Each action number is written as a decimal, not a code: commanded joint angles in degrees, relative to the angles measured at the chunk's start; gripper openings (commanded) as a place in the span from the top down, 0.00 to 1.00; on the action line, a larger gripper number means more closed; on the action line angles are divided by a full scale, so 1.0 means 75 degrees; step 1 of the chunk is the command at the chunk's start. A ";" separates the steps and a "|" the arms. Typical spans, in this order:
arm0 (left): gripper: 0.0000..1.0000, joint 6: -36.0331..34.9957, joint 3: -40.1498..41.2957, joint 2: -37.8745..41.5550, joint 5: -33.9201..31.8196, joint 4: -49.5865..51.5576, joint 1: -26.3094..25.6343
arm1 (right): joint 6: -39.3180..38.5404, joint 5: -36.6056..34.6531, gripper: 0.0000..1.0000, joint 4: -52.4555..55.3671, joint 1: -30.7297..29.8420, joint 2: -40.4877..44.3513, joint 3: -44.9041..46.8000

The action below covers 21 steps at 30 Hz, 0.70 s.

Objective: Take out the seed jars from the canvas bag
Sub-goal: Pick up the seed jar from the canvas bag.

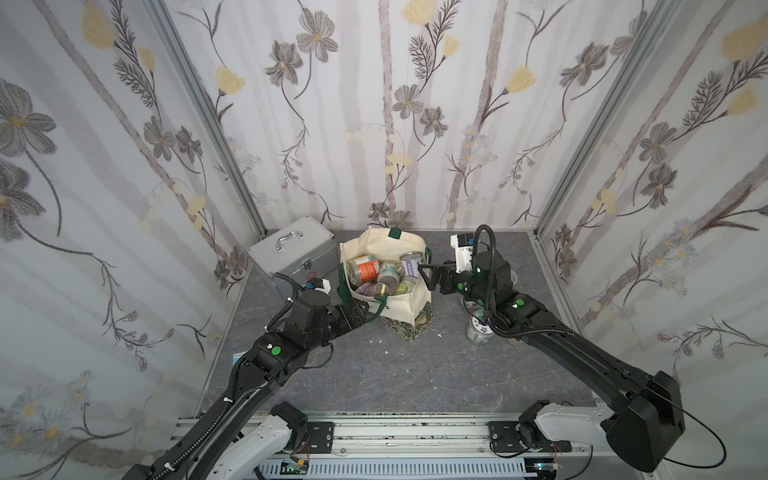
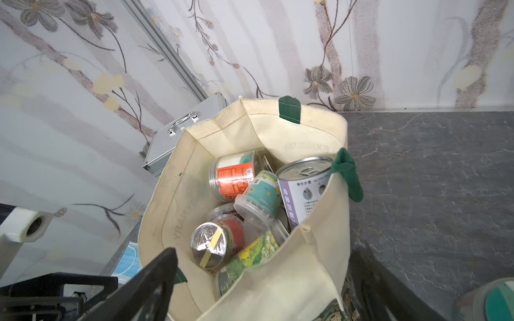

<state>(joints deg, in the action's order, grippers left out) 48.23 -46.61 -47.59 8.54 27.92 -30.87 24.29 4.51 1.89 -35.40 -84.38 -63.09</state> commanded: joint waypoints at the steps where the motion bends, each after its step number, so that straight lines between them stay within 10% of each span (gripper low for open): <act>1: 0.00 0.0219 -0.0048 -0.0038 0.0820 -0.0758 0.0174 | -0.0387 0.0356 0.11 0.1130 -0.0023 -0.0656 -0.1271; 13: 0.00 -0.0887 -0.0737 -0.0886 0.0839 0.0104 0.0560 | -0.0702 -0.0586 0.27 0.5594 -0.0671 -0.3768 -0.6344; 21: 0.00 -0.1532 -0.1209 -0.1434 0.0495 0.0566 0.0589 | -0.0494 -0.1252 0.30 0.6849 -0.0730 -0.4717 -0.7580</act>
<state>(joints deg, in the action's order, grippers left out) 38.98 -55.18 -57.89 13.19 31.09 -26.50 19.88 -1.89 48.45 -40.82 -118.52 -118.54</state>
